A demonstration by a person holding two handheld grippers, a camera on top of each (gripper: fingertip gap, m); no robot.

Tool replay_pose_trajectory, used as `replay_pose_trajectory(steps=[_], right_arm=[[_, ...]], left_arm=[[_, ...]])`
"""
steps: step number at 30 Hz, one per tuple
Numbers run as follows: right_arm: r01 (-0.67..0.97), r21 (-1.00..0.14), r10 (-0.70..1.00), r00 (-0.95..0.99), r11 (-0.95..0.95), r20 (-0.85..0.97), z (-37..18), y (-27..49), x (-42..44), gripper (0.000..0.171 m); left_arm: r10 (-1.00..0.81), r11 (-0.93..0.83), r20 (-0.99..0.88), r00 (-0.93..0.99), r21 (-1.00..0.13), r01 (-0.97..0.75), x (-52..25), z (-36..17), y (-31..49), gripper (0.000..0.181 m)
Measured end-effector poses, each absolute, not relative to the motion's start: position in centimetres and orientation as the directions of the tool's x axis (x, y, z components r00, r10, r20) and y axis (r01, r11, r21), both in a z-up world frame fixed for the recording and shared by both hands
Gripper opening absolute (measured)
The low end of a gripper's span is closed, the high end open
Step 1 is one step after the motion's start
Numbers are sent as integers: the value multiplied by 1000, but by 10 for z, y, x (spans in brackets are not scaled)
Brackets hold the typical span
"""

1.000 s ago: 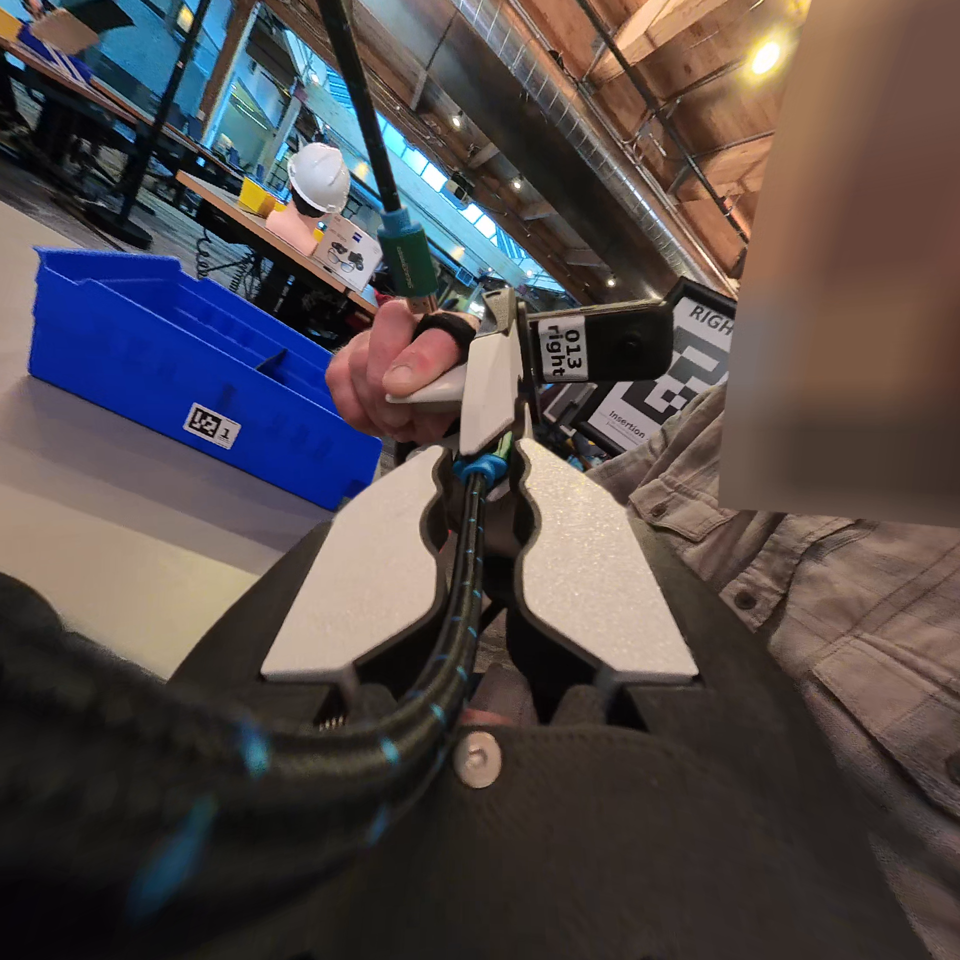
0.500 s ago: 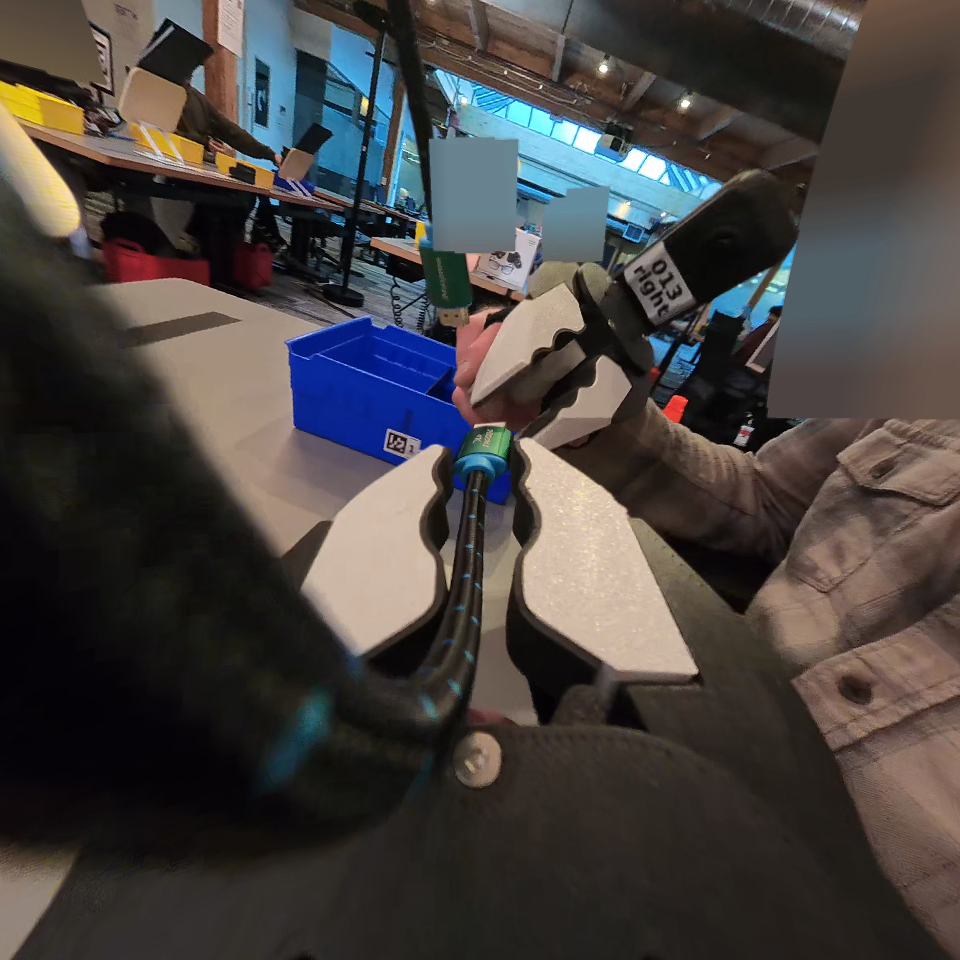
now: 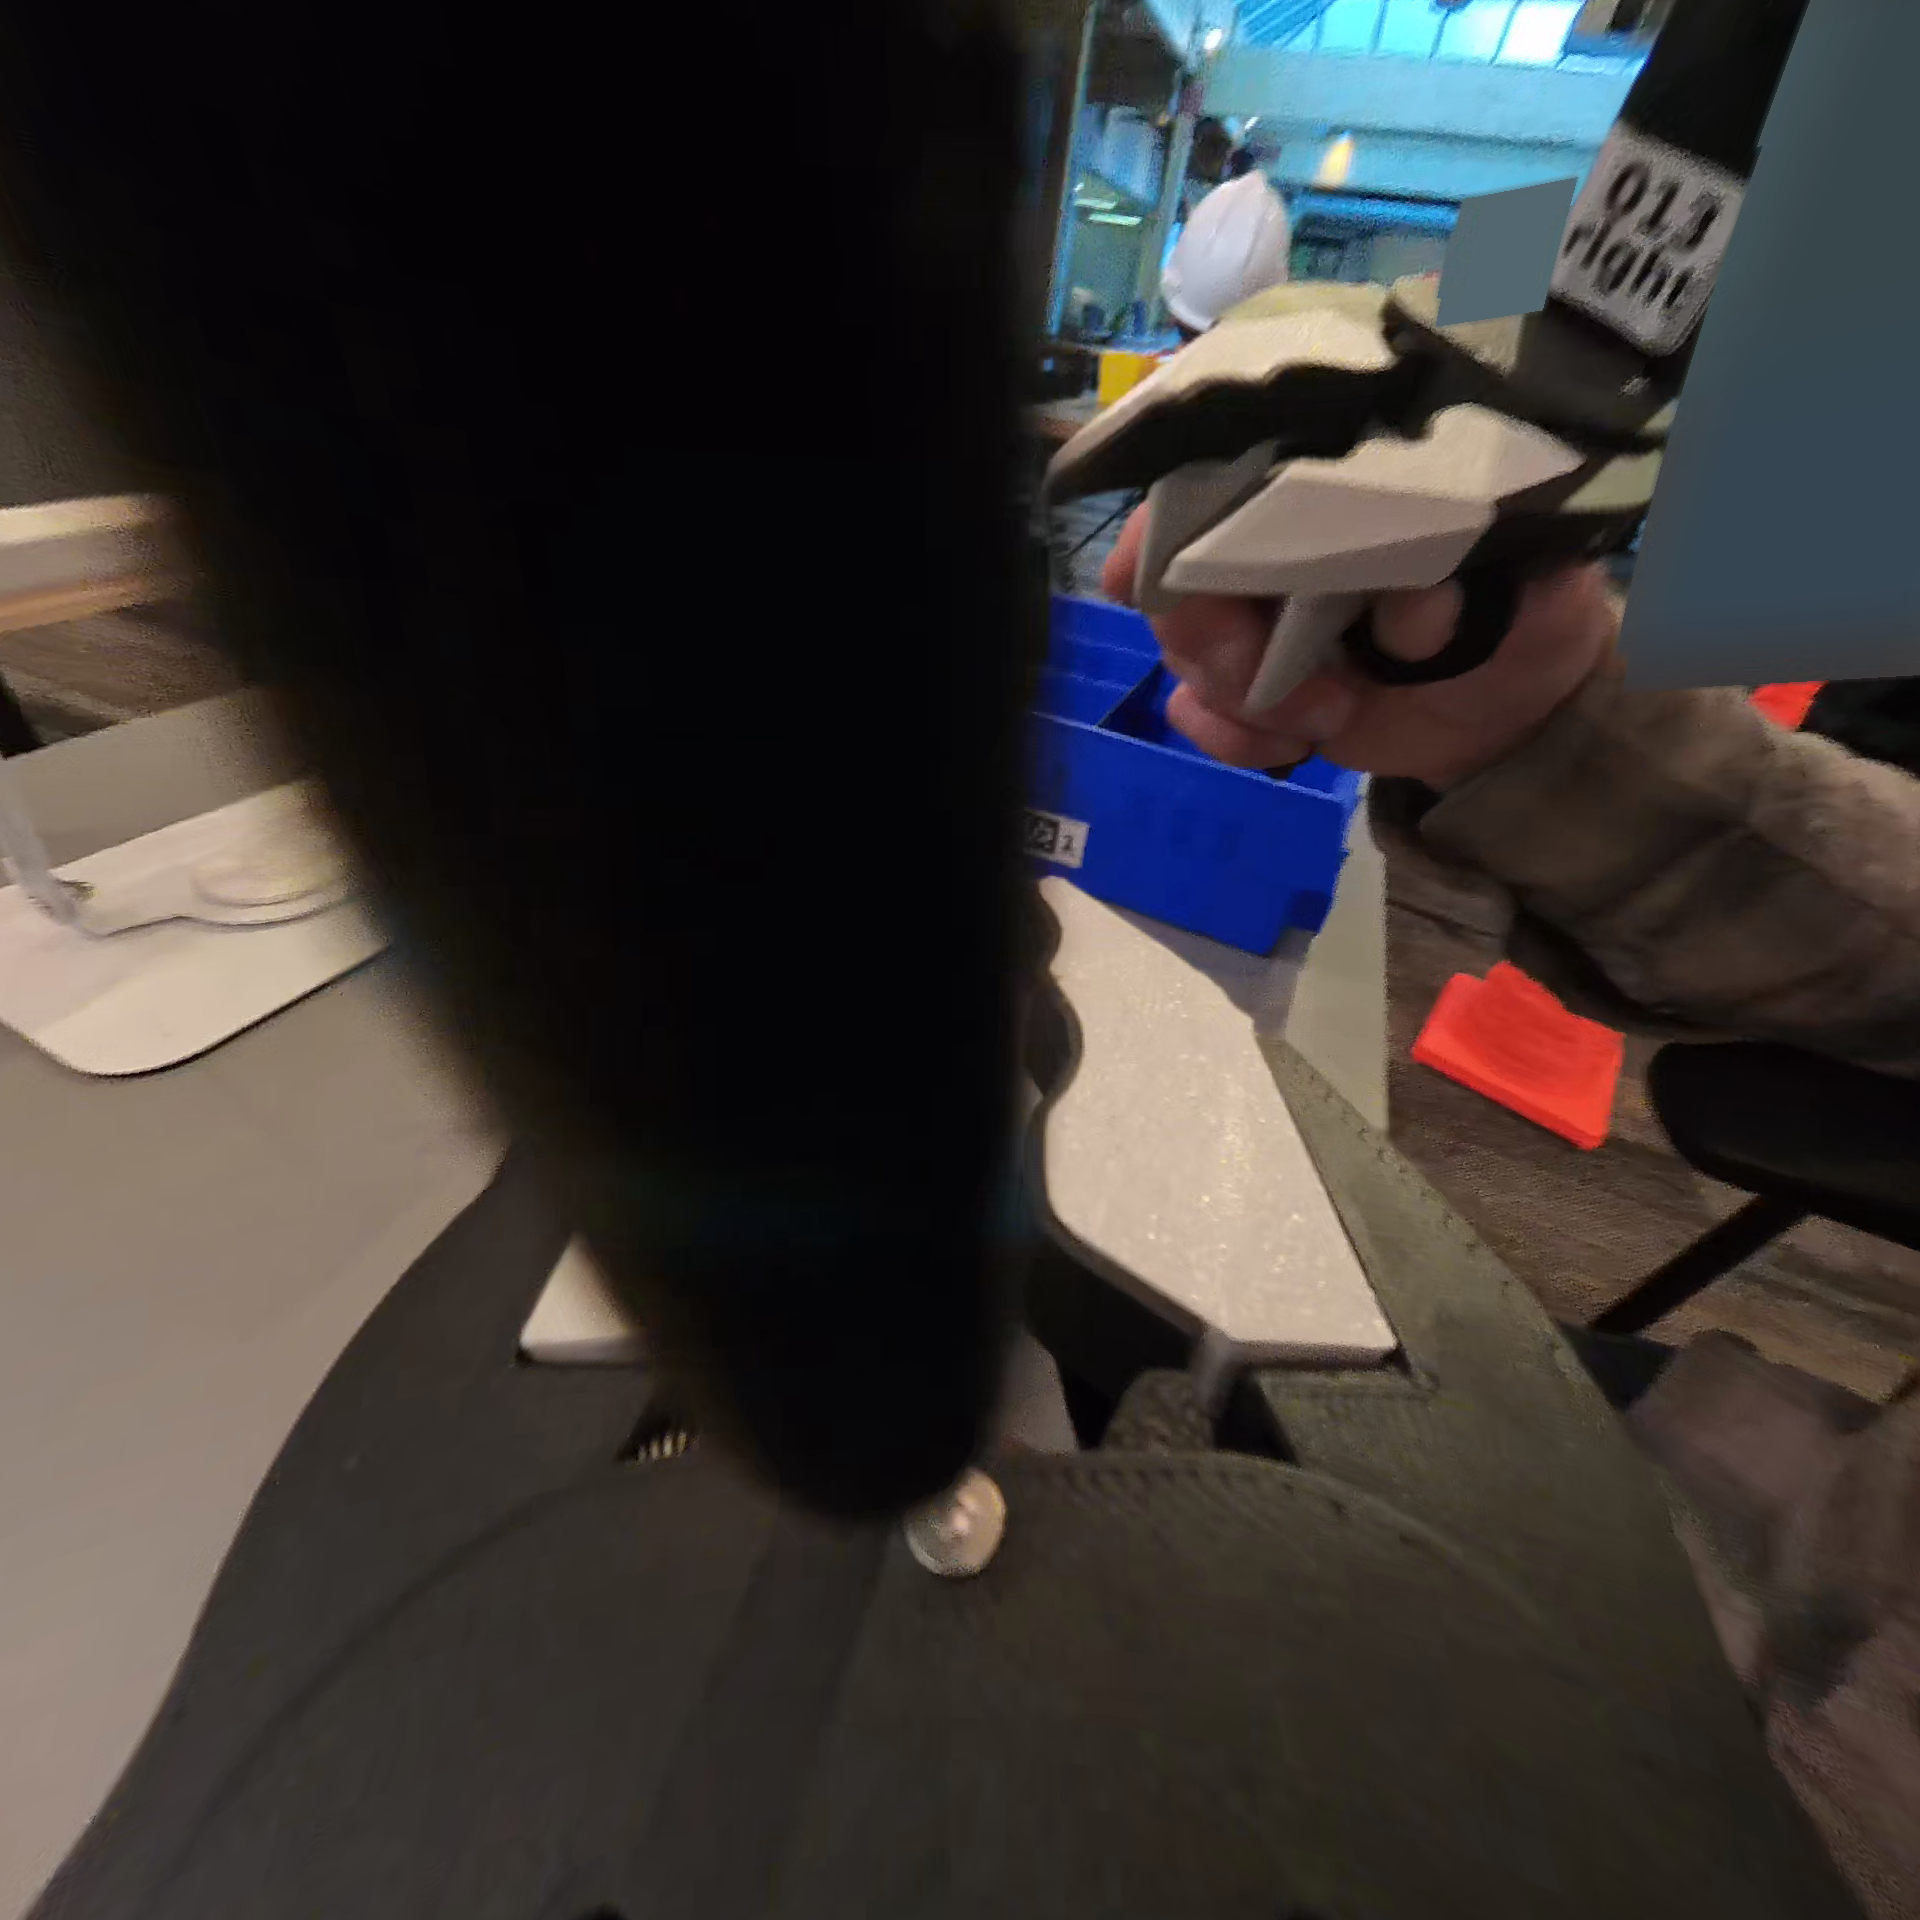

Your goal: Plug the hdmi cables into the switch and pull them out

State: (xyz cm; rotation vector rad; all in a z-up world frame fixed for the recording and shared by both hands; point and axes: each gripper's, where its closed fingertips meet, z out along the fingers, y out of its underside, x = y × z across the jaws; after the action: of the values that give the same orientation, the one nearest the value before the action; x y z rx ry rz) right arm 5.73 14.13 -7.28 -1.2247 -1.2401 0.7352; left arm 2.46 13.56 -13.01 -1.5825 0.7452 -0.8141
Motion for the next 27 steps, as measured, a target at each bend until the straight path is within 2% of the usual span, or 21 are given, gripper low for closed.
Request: replay_pose_trajectory(steps=[1, 3, 6, 7, 9, 13, 16, 17, 19, 22, 27], right_arm=[[167, -959, 935, 234, 230, 266, -69, 140, 57, 24], [129, -967, 933, 262, 220, 247, -58, 142, 60, 24], [72, -979, 926, 318, 190, 203, -43, 150, 67, 25], [81, -981, 921, 339, 176, 193, -43, 155, 67, 31], [95, -978, 908, 364, 187, 209, -44, 160, 67, 44], [27, -967, 878, 413, 252, 241, -27, 159, 74, 43], [104, -967, 904, 344, 231, 253, -40, 154, 64, 46], [128, -962, 907, 325, 240, 269, -45, 151, 60, 39], [161, -947, 890, 330, 277, 316, -49, 149, 55, 8], [222, -918, 865, 319, 329, 388, -52, 145, 52, 1], [262, -872, 828, 290, 415, 481, -51, 133, 48, 1]], left_arm=[[-814, -135, 80, 576, -989, -54, 24, -132, 138, 97], [-778, -105, 20, 628, -990, -99, 20, -134, 145, 86], [-755, -69, -44, 654, -987, -145, 18, -137, 150, 35], [-752, -59, -55, 657, -987, -151, 18, -137, 151, 18], [-749, -51, -72, 658, -985, -166, 18, -138, 152, 19], [-722, -24, -112, 682, -982, -187, 14, -136, 156, 19], [-714, -14, -123, 690, -982, -190, 13, -133, 158, 19], [-708, -15, -126, 695, -981, -193, 12, -133, 159, 20], [-704, -11, -140, 696, -978, -208, 12, -134, 161, 20], [-686, -22, -127, 716, -981, -195, 8, -132, 164, 20], [-658, -59, -59, 751, -990, -130, -2, -125, 171, 20]])
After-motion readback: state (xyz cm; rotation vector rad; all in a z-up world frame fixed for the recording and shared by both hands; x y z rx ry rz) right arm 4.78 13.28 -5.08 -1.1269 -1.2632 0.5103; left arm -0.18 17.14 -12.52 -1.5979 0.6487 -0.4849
